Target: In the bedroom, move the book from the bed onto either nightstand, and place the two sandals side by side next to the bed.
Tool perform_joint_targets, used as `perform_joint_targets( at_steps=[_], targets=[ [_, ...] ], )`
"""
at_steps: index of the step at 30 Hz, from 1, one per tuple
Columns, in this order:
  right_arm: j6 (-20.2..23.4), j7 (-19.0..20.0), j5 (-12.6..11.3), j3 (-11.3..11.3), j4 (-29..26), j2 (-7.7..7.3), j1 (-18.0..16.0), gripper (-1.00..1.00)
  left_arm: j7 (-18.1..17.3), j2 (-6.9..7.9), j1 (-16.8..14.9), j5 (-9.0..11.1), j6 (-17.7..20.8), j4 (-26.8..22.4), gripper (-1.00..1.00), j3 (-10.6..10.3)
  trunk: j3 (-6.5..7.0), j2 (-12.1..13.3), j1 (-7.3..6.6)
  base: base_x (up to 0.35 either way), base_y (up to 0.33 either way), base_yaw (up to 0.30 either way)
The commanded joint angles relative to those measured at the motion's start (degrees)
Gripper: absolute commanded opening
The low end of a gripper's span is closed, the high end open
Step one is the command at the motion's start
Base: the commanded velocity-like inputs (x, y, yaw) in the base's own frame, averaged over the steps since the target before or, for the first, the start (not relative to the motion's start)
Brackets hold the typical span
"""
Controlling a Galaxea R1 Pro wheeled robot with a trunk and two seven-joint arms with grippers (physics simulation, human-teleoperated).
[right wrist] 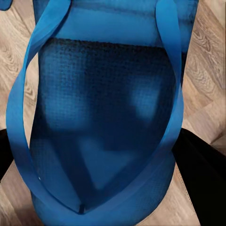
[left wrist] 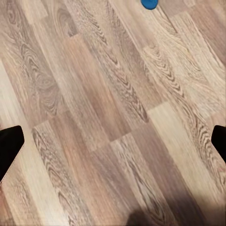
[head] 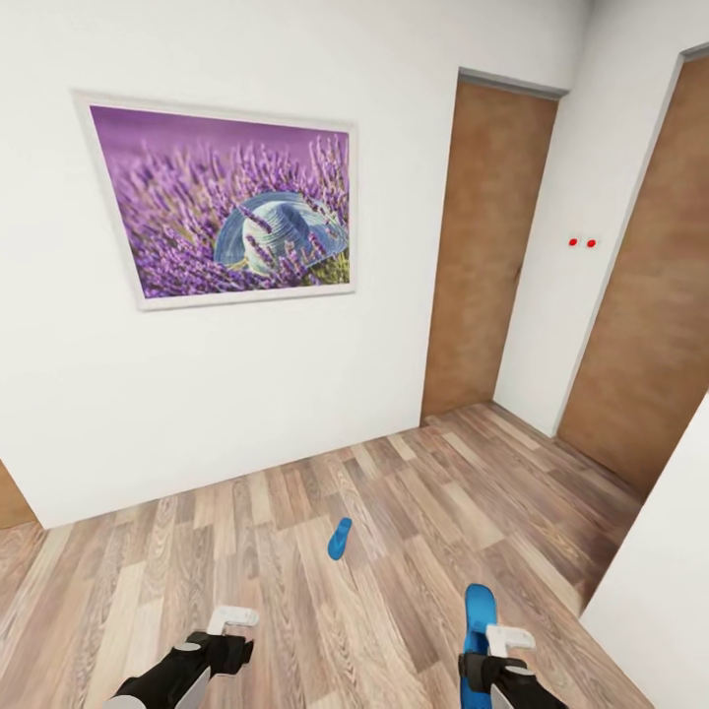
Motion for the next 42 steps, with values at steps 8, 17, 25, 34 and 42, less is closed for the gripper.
perform_joint_targets(
  at_steps=[8,17,25,34,42],
  targets=[
    [0.9,-0.4,-0.6,-0.2,-8.7,-1.36,-0.4,-1.00,0.1,-0.04,0.0,0.0,0.2,-0.1,1.00,-2.3,-0.12,-0.1,0.07,0.333,0.001,0.000],
    [18.1,-0.2,-0.8,-8.5,-36.6,-1.95,-0.2,-1.00,0.1,-0.06,0.0,0.0,0.2,-0.1,1.00,-2.6,-0.12,-0.1,0.07,0.335,0.000,0.000],
    [26.6,-0.4,-0.5,-11.6,-54.2,-1.61,5.0,-1.00,0.1,-0.11,0.0,0.0,0.1,-0.1,1.00,-3.9,-0.12,-0.1,0.07,0.336,0.000,0.000],
    [28.8,-0.1,-0.7,-11.6,-68.5,-1.43,8.6,-1.00,0.1,-0.06,0.0,0.0,0.1,-0.2,1.00,-4.3,-0.12,-0.1,0.07,0.336,0.000,0.000],
    [34.0,0.1,-0.8,-11.4,-76.7,-1.23,12.8,-1.00,0.1,-0.13,0.0,0.0,0.1,-0.2,1.00,-4.7,-0.12,-0.1,0.07,0.336,0.000,0.000]
  ],
)
